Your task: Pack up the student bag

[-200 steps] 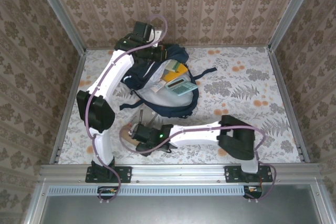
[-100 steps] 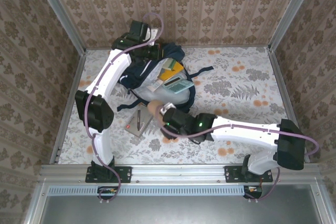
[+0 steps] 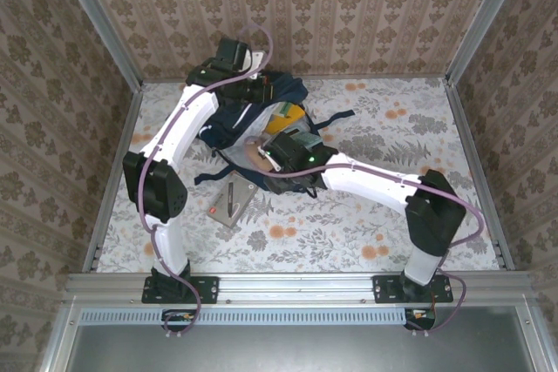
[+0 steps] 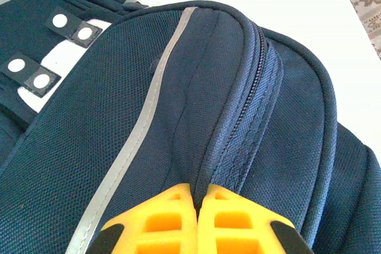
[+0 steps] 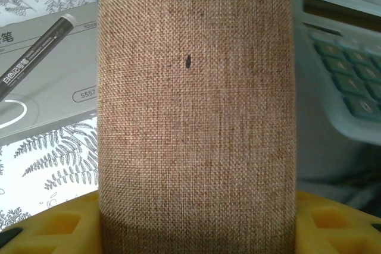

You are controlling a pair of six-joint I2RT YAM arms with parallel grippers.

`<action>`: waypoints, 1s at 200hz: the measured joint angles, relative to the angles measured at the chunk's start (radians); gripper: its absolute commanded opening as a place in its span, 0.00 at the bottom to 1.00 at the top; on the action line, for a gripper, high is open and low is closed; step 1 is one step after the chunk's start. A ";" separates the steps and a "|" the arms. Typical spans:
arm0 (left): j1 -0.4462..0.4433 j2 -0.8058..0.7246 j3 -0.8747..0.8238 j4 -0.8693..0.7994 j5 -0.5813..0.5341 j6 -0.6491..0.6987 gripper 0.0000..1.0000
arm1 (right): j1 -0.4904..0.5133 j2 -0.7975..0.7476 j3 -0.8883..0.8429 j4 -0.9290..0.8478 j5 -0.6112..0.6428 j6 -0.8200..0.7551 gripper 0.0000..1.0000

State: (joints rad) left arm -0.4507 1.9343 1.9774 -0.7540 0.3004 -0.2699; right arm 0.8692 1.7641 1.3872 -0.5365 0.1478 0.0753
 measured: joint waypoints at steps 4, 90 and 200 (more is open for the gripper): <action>0.000 0.000 -0.001 0.000 0.001 0.000 0.00 | -0.001 0.012 0.013 -0.005 -0.008 -0.012 0.49; -0.010 0.000 -0.002 0.000 0.010 -0.008 0.00 | -0.048 0.193 0.172 -0.083 -0.100 -0.152 0.53; -0.028 -0.004 -0.011 0.005 -0.002 -0.008 0.00 | -0.093 0.344 0.366 -0.164 -0.084 -0.206 0.81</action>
State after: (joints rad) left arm -0.4789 1.9305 1.9667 -0.7494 0.2989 -0.2783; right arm 0.7757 2.1078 1.7535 -0.7006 0.0643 -0.1310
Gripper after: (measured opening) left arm 0.045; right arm 0.762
